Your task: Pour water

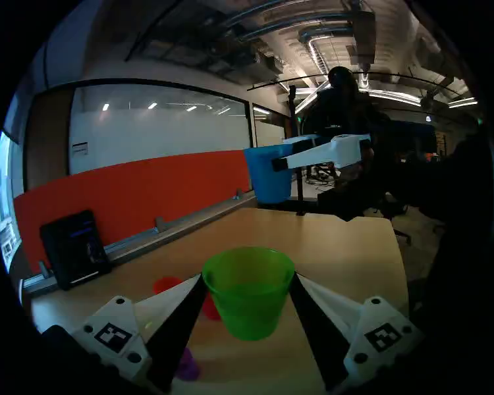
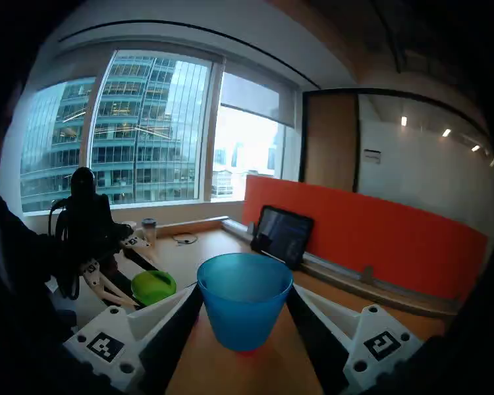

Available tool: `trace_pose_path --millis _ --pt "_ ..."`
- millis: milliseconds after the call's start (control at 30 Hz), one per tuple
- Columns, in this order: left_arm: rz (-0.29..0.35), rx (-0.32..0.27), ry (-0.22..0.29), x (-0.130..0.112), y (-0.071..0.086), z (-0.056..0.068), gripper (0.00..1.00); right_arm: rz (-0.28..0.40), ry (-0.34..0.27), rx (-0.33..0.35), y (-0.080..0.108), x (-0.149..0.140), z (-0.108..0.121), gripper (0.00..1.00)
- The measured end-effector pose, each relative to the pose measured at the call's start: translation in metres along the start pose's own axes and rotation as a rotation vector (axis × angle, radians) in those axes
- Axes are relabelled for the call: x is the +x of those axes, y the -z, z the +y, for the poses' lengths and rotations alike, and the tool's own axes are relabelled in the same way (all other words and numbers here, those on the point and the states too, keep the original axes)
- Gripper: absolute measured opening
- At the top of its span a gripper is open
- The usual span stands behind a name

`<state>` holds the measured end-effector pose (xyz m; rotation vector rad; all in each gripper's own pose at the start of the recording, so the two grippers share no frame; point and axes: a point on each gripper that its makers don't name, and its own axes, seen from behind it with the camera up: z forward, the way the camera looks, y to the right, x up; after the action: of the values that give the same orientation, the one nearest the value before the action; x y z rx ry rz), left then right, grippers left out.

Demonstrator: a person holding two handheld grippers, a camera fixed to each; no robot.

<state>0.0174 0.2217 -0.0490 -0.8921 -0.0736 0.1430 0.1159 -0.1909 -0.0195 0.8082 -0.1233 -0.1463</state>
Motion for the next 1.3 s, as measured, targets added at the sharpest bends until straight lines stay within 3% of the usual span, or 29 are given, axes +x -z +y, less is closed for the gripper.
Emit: trace_pose_path --millis 867,1300 --pt "-0.181 -0.037 0.011 -0.067 -0.021 0.001 0.87 -0.197 -0.016 0.113 -0.010 -0.100 -0.008 0.91" --pt "-0.254 -0.071 0.021 -0.095 -0.036 0.006 0.87 -0.286 0.009 0.155 -0.018 -0.142 -0.016 0.91"
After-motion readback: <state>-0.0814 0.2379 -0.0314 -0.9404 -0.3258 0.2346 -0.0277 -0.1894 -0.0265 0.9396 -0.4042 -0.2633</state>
